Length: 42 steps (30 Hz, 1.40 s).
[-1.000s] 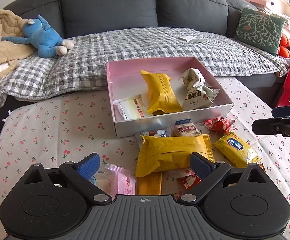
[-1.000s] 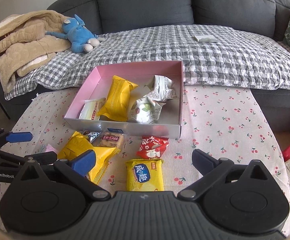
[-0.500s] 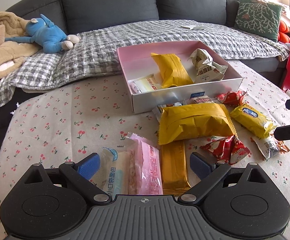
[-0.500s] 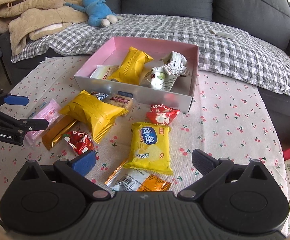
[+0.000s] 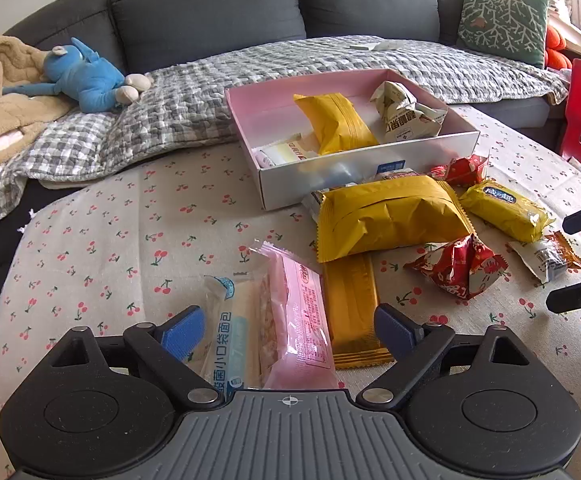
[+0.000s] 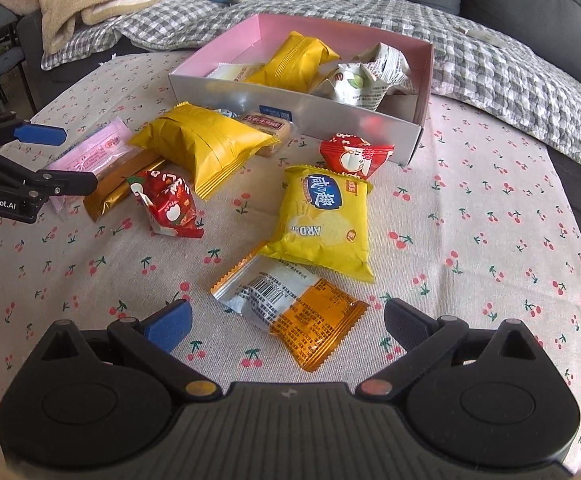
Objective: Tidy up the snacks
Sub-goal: 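Withdraw both tools from the box back over the snack pile, then grasp the pink packet with left tool while right tool grasps the orange biscuit packet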
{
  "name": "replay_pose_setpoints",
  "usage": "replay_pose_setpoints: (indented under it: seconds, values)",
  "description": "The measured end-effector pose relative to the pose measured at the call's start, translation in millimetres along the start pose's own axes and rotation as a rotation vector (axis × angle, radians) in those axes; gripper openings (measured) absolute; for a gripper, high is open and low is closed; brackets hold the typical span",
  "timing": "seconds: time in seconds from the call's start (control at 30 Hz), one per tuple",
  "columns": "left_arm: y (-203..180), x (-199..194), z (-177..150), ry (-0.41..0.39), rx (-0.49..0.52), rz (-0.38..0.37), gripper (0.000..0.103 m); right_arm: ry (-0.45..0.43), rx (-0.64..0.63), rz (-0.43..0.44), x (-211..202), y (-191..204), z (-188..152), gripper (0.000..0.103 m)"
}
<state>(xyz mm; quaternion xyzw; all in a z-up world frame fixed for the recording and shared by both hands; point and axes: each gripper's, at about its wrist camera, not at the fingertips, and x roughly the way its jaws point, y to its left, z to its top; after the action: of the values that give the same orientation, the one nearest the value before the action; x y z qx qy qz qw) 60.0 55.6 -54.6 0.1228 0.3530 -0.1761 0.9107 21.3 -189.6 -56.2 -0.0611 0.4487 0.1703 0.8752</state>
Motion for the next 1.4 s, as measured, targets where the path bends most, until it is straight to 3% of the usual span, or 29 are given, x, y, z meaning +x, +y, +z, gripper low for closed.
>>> replay_pose_setpoints:
  seconds: [0.07, 0.17, 0.33, 0.53, 0.77, 0.9, 1.07, 1.27, 1.4]
  values:
    - [1.2, -0.3, -0.1, -0.005, -0.005, 0.001, 0.084, -0.013, -0.001, 0.014, 0.0, -1.3, -1.4, 0.102]
    - [3.8, -2.1, 0.4, -0.021, -0.012, -0.011, 0.067, -0.014, -0.002, 0.031, -0.8, -2.0, 0.0, 0.098]
    - [3.3, -1.2, 2.4, -0.013, -0.015, -0.070, 0.047, -0.018, -0.024, 0.053, -1.7, 2.1, 2.5, 0.085]
    - [-0.3, 1.2, 3.1, 0.014, 0.031, -0.058, 0.040, -0.007, -0.062, 0.097, -5.7, 11.3, 5.3, 0.064]
    - [2.2, 9.5, -1.0, 0.077, 0.022, -0.033, 0.035, 0.027, -0.145, 0.184, -11.6, 33.9, 6.4, 0.063]
    - [6.8, 14.8, -2.0, 0.104, -0.002, -0.020, 0.037, 0.023, -0.168, 0.168, -9.4, 38.4, 9.0, 0.072]
    - [7.6, 16.3, -1.8, 0.091, -0.021, -0.023, 0.037, 0.020, -0.132, 0.145, 0.6, 33.7, 17.6, 0.072]
    - [7.7, 17.2, -0.3, 0.094, -0.032, -0.027, 0.036, 0.007, -0.131, 0.142, 4.5, 39.7, 22.2, 0.066]
    - [8.1, 16.6, 0.1, 0.095, -0.041, -0.026, 0.033, 0.004, -0.155, 0.160, 4.9, 46.5, 25.7, 0.050]
